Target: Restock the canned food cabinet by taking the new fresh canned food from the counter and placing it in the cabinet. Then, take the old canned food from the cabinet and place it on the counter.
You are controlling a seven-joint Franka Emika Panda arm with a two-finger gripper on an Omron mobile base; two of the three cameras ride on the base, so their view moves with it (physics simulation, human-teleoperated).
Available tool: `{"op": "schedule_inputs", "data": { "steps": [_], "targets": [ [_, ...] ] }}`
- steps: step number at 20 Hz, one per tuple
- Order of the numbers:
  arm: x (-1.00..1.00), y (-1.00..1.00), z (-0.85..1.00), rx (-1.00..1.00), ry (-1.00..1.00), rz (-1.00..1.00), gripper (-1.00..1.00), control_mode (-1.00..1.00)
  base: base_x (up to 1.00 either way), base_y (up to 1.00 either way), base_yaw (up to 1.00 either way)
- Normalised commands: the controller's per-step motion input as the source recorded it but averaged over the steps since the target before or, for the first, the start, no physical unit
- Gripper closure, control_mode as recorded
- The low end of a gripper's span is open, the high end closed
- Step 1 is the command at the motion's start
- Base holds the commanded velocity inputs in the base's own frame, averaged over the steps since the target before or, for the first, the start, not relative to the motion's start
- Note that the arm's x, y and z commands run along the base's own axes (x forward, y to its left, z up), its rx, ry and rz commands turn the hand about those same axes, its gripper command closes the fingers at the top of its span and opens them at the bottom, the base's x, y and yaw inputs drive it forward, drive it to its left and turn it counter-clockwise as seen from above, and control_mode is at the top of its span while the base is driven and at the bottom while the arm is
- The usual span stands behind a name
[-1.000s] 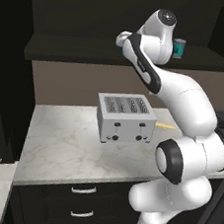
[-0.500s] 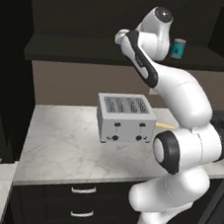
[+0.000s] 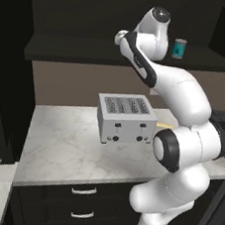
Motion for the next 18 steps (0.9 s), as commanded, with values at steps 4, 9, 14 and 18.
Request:
{"op": "schedule_inputs", "data": {
  "steps": [4, 9, 14, 18],
  "targets": [
    [0.11, 0.0, -0.05, -0.05, 0.0, 0.0, -1.0, -1.0, 0.0, 0.0, 0.0],
    [0.1, 0.0, -0.01, -0.04, 0.0, 0.0, -1.0, -1.0, 0.0, 0.0, 0.0],
    [0.16, 0.01, 0.0, -0.03, 0.0, 0.0, -1.0, -1.0, 0.0, 0.0, 0.0],
    [0.16, 0.04, 0.0, -0.03, 0.0, 0.0, -1.0, -1.0, 0.0, 0.0, 0.0]
  ]
}}
